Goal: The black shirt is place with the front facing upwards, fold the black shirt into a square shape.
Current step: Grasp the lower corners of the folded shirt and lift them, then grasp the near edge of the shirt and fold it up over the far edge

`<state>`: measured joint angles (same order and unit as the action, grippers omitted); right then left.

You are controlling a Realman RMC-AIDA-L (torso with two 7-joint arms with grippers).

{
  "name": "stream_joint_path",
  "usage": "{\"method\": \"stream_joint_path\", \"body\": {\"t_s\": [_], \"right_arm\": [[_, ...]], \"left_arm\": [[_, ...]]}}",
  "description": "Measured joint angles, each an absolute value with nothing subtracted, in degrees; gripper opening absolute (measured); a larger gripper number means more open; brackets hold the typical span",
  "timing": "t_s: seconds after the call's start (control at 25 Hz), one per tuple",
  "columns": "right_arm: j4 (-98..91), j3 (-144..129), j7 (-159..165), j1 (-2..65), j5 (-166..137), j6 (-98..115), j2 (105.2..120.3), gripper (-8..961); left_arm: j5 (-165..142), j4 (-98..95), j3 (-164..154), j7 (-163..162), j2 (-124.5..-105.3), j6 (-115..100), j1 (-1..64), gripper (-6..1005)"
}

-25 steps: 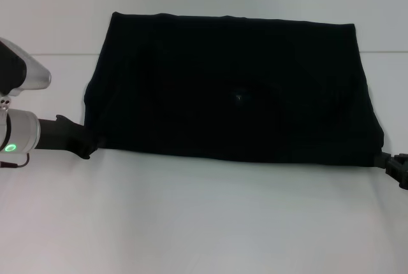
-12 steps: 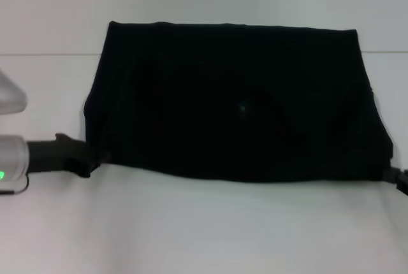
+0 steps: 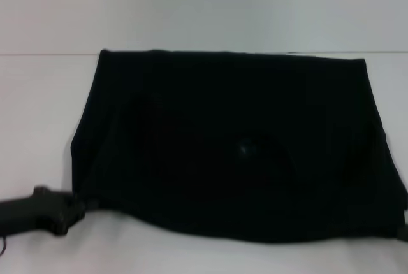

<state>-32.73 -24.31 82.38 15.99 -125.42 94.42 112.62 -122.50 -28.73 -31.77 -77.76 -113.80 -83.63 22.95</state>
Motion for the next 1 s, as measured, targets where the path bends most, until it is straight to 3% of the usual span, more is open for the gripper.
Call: {"method": "stream_joint_path", "body": {"t_s": [0.4,0.64,1.0], "right_arm": [[-32.6,-24.1,81.6,15.9,-135.5,104.0,111.29,46],[-32.6,-23.8,78.1,15.2,-137.3,109.6,110.67,49],[-32.6,-21.1,75.0,15.4,-137.1,113.6,111.02,53]], "left_arm": [[-123.5,-28.9,-26.4,-68.3,-113.82,-98.0,14.6,34],[-128.3,-28.3,-25.9,-64.4,-114.13,-99.7,13.5,34],[-128.7,-27.9,-16.3,-56.3,-113.77,-105.8,13.1,35]]}}
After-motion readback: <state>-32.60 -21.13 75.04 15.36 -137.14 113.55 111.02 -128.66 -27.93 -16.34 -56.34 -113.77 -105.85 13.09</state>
